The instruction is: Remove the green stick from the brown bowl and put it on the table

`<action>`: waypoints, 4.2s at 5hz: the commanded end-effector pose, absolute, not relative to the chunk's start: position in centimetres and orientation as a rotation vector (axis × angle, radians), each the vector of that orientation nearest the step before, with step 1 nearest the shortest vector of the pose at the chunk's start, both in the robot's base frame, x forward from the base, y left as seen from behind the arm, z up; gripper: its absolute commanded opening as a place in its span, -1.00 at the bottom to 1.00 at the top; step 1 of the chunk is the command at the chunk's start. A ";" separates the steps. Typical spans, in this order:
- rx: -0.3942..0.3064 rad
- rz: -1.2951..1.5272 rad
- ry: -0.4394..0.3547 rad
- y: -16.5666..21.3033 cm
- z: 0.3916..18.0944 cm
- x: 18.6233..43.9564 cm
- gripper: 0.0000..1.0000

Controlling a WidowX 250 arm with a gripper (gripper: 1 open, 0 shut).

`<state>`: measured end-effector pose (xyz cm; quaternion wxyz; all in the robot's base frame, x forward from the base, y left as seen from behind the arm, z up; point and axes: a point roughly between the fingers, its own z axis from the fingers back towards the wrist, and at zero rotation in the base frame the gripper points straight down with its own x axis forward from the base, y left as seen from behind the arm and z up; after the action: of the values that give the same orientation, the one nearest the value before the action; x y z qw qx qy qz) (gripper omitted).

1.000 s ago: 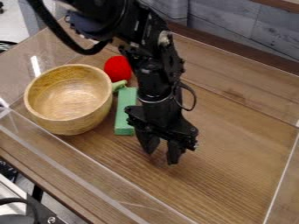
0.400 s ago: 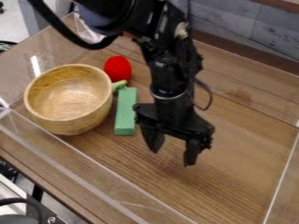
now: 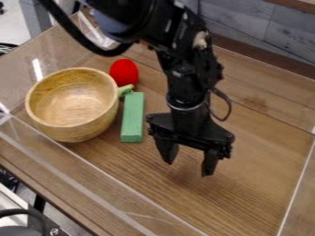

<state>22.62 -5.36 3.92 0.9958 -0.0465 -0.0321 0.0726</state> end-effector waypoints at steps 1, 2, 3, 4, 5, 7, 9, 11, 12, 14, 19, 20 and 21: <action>-0.091 0.153 -0.078 -5.5 5.3 22.5 1.00; -0.086 0.162 -0.067 -5.6 6.2 21.9 1.00; -0.082 0.168 -0.058 -5.7 7.0 21.3 1.00; -0.079 0.117 -0.048 -5.7 6.1 21.9 1.00; -0.077 0.067 -0.040 -5.6 5.2 22.5 1.00; -0.077 0.124 -0.033 -3.5 5.2 22.5 -1.00; -0.091 0.043 -0.037 -4.4 5.4 23.8 1.00; -0.080 0.066 -0.054 -4.0 5.4 23.5 1.00; -0.077 0.067 -0.060 -3.1 5.2 24.2 1.00; -0.096 0.076 -0.087 -2.4 5.4 25.6 1.00; -0.094 0.219 -0.137 -0.9 6.3 29.5 -1.00; -0.082 0.186 -0.125 -1.1 4.7 30.0 -1.00; -0.075 0.208 -0.113 -1.0 4.4 29.2 -1.00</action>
<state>28.50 -0.95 3.12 0.9929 -0.0364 -0.0319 0.1082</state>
